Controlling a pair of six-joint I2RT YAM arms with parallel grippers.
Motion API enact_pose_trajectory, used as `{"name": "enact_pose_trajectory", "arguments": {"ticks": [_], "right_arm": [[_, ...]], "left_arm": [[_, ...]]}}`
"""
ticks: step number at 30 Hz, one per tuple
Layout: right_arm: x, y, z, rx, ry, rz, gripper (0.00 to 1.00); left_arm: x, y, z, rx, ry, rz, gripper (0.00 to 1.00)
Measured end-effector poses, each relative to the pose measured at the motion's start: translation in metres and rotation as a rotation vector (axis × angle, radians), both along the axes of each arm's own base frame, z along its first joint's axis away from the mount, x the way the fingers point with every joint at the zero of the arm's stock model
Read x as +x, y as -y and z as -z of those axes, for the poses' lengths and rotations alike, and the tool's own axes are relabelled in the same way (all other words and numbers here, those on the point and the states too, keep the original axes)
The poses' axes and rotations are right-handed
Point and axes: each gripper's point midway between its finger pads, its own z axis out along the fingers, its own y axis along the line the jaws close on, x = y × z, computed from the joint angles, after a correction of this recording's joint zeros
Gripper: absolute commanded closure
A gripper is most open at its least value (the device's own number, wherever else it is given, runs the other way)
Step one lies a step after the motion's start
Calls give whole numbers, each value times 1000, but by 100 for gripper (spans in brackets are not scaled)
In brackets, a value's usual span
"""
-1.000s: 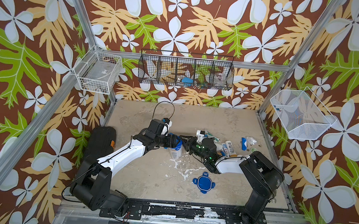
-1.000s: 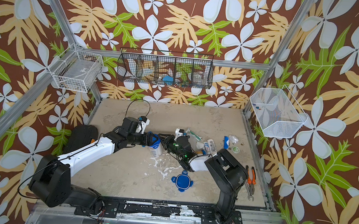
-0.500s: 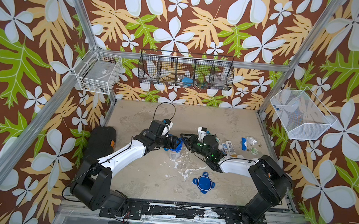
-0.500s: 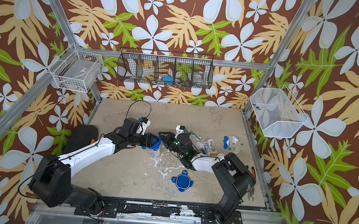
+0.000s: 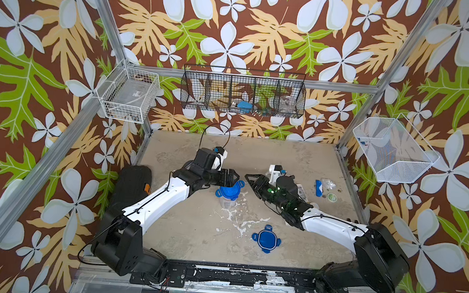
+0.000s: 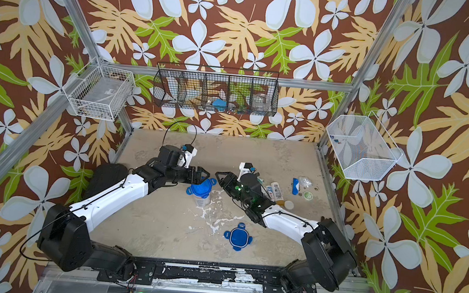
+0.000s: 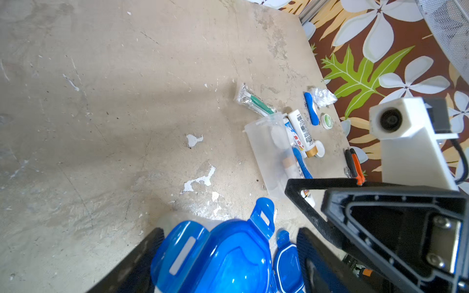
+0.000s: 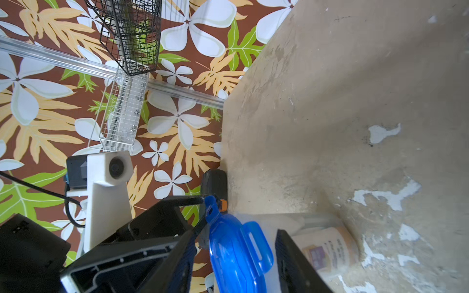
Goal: Take out toiletry kits
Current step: Open the lid of the container, then place the lid at the center of the board.
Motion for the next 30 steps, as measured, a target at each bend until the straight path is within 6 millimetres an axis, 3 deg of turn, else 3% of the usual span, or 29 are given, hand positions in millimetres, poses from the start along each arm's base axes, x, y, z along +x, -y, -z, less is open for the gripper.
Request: {"name": "enact_pose_trajectory", "arguments": {"ticks": [7, 12, 16, 20, 26, 30], "right_arm": [[-15, 23, 6, -113, -6, 27, 49], [-33, 26, 39, -190, -77, 6, 55], [-47, 29, 61, -230, -133, -14, 56], [-56, 42, 62, -263, -133, 5, 55], [-70, 61, 62, -352, -88, -2, 51], [-87, 38, 49, -438, 46, -158, 41]], "left_arm": [[-8, 4, -18, -61, 16, 18, 17], [-15, 8, -39, -128, 56, 38, 17], [-25, 15, -42, -156, 62, 73, 17], [-38, 21, -37, -171, 35, 104, 17], [-35, 5, -51, -167, 60, 17, 17], [-12, -32, -61, -170, 69, -146, 20]]}}
